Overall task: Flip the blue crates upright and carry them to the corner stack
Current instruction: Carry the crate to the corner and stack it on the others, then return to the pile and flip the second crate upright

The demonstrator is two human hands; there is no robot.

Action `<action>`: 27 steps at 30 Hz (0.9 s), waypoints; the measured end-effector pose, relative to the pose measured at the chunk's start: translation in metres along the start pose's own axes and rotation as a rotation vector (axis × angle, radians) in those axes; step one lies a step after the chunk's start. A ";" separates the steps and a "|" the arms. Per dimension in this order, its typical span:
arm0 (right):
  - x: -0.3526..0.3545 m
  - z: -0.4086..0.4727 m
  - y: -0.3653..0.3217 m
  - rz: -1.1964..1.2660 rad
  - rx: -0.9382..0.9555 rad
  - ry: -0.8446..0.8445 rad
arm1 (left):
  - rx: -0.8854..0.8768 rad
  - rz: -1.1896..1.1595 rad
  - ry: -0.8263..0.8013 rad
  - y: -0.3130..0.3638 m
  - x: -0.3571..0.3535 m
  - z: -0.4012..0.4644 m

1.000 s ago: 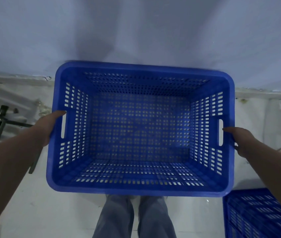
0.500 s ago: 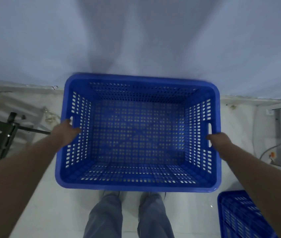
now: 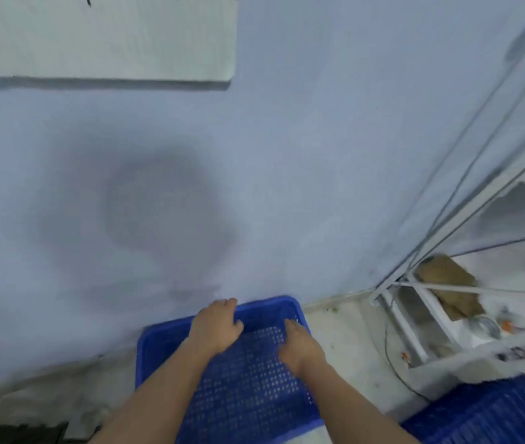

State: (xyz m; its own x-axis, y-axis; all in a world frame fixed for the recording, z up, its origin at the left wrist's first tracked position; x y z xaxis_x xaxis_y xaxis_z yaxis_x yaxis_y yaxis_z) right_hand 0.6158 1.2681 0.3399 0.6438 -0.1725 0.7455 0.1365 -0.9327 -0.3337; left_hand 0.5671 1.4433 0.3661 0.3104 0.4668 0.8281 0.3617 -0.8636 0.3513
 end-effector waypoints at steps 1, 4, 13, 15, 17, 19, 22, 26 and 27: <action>0.019 -0.022 -0.001 -0.043 0.009 0.050 | -0.024 0.015 -0.001 0.012 0.012 -0.018; 0.067 -0.085 0.012 -0.146 -0.032 0.151 | -0.105 0.145 -0.046 0.043 0.040 -0.063; 0.177 -0.239 0.101 -0.171 -0.276 0.430 | -0.440 0.477 0.136 0.205 0.163 -0.093; 0.197 -0.278 0.125 -0.160 -0.308 0.492 | -0.541 0.520 0.151 0.253 0.163 -0.112; 0.211 -0.321 0.154 -0.142 -0.362 0.540 | -0.629 0.575 0.146 0.300 0.152 -0.135; 0.220 -0.369 0.188 -0.120 -0.427 0.569 | -0.702 0.617 0.149 0.346 0.137 -0.160; 0.227 -0.442 0.250 -0.070 -0.518 0.617 | -0.788 0.626 0.162 0.410 0.114 -0.203; 0.207 -0.552 0.339 -0.019 -0.661 0.672 | -0.858 0.590 0.173 0.492 0.072 -0.261; 0.199 -0.579 0.361 -0.010 -0.706 0.672 | -0.879 0.571 0.162 0.513 0.056 -0.277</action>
State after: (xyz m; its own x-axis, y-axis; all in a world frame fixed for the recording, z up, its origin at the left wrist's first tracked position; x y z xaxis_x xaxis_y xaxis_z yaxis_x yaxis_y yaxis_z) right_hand 0.3567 0.7141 0.7018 0.0515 -0.1037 0.9933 -0.4839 -0.8726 -0.0660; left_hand 0.5263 0.9732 0.7137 0.0891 -0.0261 0.9957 -0.5839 -0.8112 0.0310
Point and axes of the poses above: each hand's wrist, its own z-axis towards the middle knuckle, its own x-axis out of the back of the hand, y = z × x, the point moved 4 cm from there along z, towards the middle knuckle, and after that the axes turned 3 degrees about -x, right-handed, at the moved point
